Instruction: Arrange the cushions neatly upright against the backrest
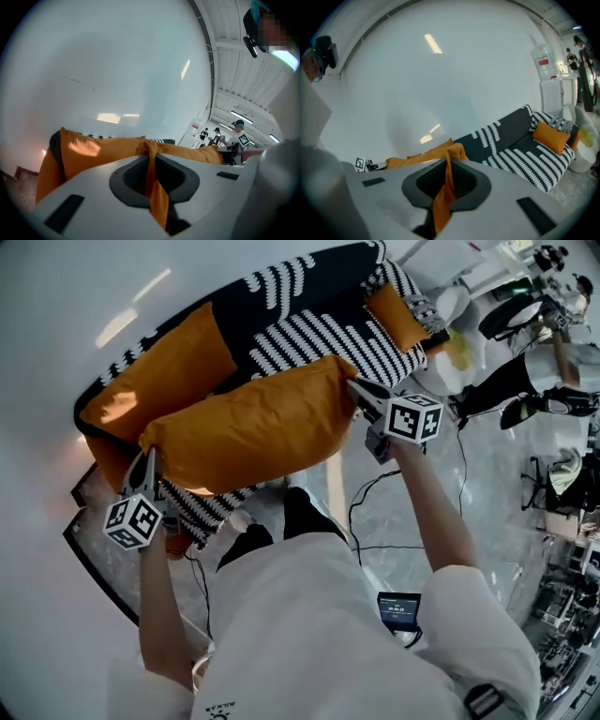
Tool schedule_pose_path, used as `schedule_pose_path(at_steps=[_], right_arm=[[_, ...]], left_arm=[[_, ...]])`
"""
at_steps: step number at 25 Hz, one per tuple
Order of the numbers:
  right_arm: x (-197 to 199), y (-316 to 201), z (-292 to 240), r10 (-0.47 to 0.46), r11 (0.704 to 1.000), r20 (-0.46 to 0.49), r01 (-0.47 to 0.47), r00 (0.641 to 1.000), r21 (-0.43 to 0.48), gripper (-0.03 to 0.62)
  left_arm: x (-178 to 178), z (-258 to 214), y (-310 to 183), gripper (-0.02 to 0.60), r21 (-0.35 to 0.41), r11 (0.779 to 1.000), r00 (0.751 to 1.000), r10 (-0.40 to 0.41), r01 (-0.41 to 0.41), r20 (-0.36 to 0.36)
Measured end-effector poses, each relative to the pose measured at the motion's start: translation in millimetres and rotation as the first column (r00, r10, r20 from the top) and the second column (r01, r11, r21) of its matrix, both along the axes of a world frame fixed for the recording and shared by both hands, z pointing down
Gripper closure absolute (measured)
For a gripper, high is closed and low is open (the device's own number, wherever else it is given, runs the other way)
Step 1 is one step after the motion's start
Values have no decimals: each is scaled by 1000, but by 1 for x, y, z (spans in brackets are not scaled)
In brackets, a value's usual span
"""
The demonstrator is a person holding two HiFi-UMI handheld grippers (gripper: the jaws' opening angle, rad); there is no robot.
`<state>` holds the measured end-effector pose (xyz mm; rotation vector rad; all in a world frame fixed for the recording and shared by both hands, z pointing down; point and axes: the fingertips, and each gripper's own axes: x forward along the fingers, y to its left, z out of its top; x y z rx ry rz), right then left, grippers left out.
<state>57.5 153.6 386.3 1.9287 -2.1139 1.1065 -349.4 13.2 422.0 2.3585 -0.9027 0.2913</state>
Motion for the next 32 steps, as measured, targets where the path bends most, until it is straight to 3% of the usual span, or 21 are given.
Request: schedule_pose_path(at_steps=[8,16,25,32], right_arm=[[62,40,22,34,999,33,-34,999,26,554],[190,101,54,56,998,71,-58,996,30,556],[293,90,56,103,993,51,-106,993,47,554],[346,70,57,173,985,16,-173,985,14,554]], left_arm=[[71,18,16,537,12,999,999,33,-34,35],[207,31,62,537,4,1000,998,11,-11,63],[307,36,48,537,-10,999,995,42,-41,87],[351,52,43,536,-57,997,993,66,-60,96]])
